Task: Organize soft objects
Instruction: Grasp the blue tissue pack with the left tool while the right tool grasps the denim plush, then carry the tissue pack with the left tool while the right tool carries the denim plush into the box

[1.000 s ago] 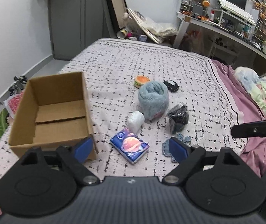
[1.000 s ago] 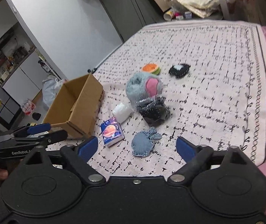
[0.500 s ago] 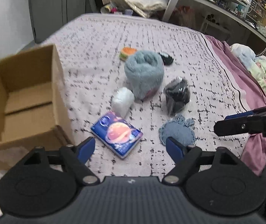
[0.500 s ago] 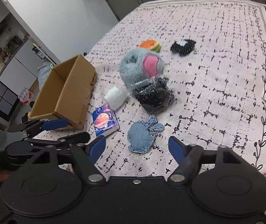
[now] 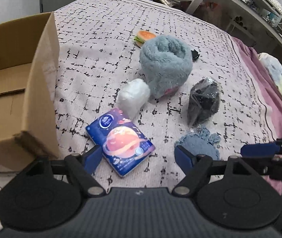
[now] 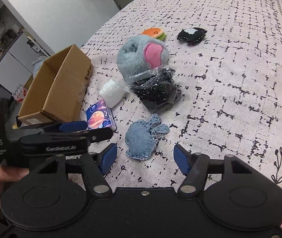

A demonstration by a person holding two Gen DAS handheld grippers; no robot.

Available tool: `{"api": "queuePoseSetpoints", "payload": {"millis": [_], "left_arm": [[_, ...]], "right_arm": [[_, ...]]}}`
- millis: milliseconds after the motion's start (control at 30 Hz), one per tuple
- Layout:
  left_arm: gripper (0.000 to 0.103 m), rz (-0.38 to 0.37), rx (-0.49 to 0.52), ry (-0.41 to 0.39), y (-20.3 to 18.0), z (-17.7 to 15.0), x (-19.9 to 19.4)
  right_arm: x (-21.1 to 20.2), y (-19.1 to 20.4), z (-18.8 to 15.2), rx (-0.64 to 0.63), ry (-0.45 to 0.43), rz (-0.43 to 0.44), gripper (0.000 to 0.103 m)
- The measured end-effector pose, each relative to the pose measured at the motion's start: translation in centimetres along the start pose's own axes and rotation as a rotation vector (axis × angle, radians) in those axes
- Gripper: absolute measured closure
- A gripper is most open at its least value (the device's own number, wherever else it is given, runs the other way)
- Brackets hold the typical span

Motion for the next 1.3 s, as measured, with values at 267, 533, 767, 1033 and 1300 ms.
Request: {"api": "queuePoseSetpoints", "payload": {"millis": [267,533,767,1033,1300], "left_arm": [[0.023,0.042,-0.005,-0.023,0.3,1.1,1.4],[0.04,0.14,-0.035,-0.053,1.2,1.0,2.1],[0.041,0.131,-0.034,-0.059,1.4,0.1,1.3],[0.041,0.096,-0.005,-0.018,1.1,-1.5,0.3],[0.043,0.087,0.015,-0.084,0.9,-1.4,-2.1]], "right_arm": [[1.9,0.6,-0.2,-0.004,0.03,-0.019,0.042],[3.4,1.4,-0.5,-0.049,0.011,-0.088,0.045],[3.8,1.2,-0.6,-0.087,-0.019,-0.163,0.07],[3.1,0.8,-0.9,-0.05,-0.026,-0.146,0.08],[1.4,1.0,-1.3,-0.024,-0.064,-0.14,0.081]]}}
Point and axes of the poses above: each gripper's, at about its wrist camera, not at the fingertips, and x roughly the way its jaws point, y to its left, z to its top, the point moved 10 cm from there along x, roughly the way its jaws point, and after that the axes turned 12 degrees about -z, right-handed, at the moved point
